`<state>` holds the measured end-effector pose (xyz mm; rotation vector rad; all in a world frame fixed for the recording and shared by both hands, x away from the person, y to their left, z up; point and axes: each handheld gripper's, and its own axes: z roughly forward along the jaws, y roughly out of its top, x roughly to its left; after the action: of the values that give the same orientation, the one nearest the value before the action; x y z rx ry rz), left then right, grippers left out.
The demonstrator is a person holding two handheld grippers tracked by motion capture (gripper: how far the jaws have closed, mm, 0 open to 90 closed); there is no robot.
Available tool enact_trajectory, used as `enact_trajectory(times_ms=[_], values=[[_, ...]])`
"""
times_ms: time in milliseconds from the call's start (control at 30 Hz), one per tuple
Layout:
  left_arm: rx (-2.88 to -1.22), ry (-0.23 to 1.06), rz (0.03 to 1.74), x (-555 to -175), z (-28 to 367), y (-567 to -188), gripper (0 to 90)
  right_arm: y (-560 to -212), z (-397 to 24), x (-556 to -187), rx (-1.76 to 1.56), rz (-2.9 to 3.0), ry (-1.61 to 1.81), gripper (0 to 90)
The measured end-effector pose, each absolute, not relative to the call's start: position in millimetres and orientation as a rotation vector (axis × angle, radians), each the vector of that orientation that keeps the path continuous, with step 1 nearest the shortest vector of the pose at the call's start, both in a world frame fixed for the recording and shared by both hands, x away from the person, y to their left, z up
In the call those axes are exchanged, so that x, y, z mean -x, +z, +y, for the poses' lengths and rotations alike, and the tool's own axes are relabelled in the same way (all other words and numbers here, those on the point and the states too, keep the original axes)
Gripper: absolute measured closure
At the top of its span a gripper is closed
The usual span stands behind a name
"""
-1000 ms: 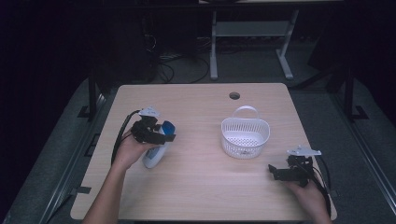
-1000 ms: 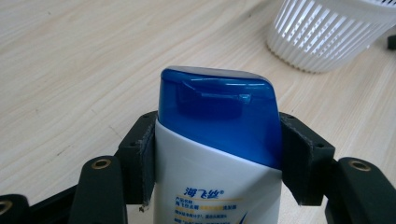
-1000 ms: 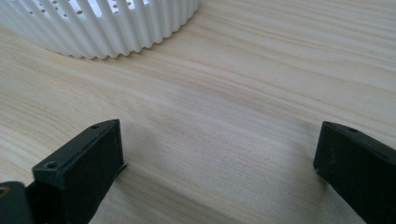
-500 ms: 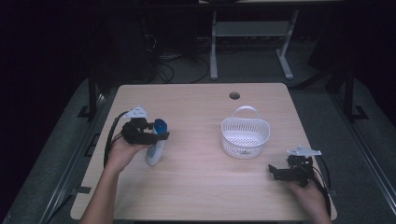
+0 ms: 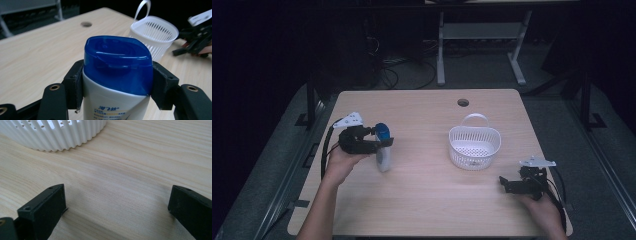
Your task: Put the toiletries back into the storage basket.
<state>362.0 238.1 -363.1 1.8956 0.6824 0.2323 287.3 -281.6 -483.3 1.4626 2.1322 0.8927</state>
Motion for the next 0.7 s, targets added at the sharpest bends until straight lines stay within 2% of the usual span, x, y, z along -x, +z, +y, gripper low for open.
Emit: enact_trajectory(times_ms=[200, 700], values=[[-1.823, 0.192, 0.616, -361, 233, -361, 37.6, -483, -282, -287, -1.463, 2.132, 0.893, 0.8], [-1.778, 0.214, 0.528, -363, 210, -345, 37.6, -483, -282, -287, -1.462, 2.132, 0.894, 0.8]])
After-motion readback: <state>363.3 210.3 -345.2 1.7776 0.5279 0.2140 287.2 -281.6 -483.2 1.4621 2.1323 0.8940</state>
